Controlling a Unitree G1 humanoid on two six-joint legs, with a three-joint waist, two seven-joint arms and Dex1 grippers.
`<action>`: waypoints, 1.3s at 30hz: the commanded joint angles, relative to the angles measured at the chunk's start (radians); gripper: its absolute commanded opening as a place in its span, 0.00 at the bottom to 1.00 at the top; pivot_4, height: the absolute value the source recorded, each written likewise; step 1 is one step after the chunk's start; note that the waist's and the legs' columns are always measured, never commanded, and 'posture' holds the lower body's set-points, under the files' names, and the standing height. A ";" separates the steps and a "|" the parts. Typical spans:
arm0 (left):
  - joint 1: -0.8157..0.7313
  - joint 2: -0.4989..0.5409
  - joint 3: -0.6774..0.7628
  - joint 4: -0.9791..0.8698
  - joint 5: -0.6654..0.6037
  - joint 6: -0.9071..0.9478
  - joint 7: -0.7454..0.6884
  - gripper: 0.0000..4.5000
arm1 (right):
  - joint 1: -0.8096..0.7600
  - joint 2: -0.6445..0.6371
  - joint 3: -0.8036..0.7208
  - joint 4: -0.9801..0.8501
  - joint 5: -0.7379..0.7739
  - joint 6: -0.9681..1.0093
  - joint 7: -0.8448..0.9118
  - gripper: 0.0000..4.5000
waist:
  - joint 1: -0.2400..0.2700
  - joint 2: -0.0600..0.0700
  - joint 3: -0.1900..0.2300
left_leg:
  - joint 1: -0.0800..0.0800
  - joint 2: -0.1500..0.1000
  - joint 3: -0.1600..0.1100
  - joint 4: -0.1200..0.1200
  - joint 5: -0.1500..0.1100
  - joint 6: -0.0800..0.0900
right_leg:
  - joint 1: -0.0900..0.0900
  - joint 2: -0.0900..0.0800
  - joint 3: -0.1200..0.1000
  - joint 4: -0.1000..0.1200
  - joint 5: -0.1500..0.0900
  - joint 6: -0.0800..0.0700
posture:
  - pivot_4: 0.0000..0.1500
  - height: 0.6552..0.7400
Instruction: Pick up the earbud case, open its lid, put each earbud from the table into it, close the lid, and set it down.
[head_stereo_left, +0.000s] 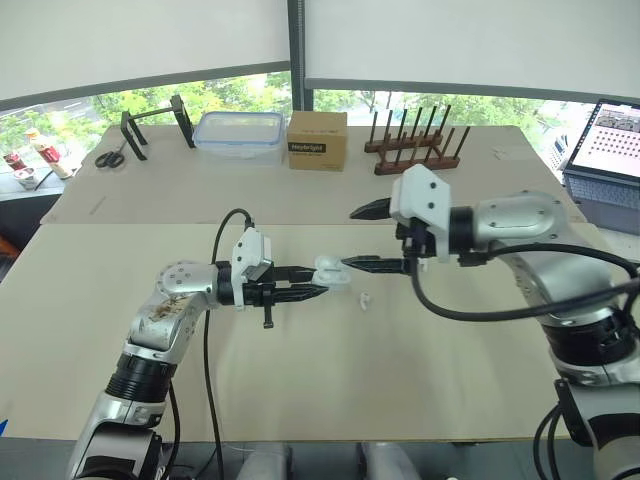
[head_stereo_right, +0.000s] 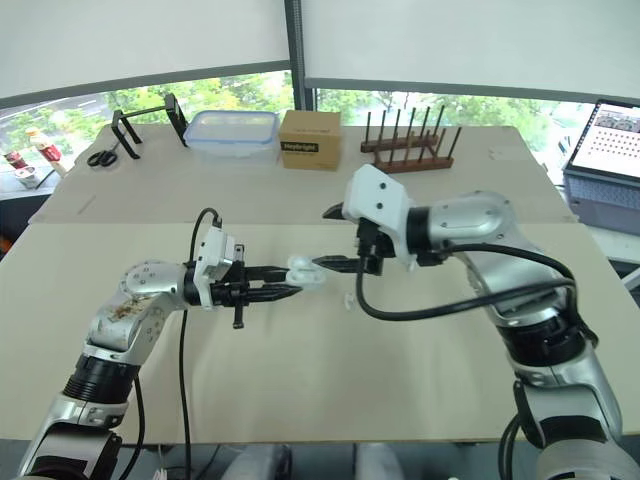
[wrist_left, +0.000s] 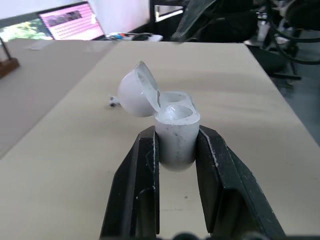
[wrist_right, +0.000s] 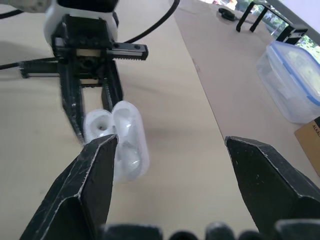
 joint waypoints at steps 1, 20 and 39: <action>0.015 -0.020 0.048 -0.019 0.017 -0.088 0.063 0.11 | 0.099 -0.030 -0.076 -0.078 0.016 -0.042 -0.017 0.85 | 0.007 0.000 0.000 | 0.000 0.000 0.000 0.000 0.000 0.000 | 0.000 0.000 0.000 0.000 0.000 0.000 | 1.00 1.00; 0.060 -0.027 0.110 -0.094 -0.069 0.010 0.151 0.11 | 0.812 0.033 -0.245 -0.294 -0.116 -0.219 -0.290 0.85 | 0.016 0.000 0.000 | 0.005 0.001 0.003 0.000 0.000 0.000 | 0.004 0.002 0.002 0.001 0.000 0.000 | 1.00 1.00; 0.024 0.007 0.097 -0.134 -0.065 0.096 0.161 0.11 | 0.588 0.548 0.063 0.021 -0.401 -0.009 -0.817 0.85 | 0.012 0.000 0.000 | 0.004 0.000 0.002 -0.002 0.001 -0.001 | 0.002 0.001 0.002 0.001 0.000 0.000 | 1.00 1.00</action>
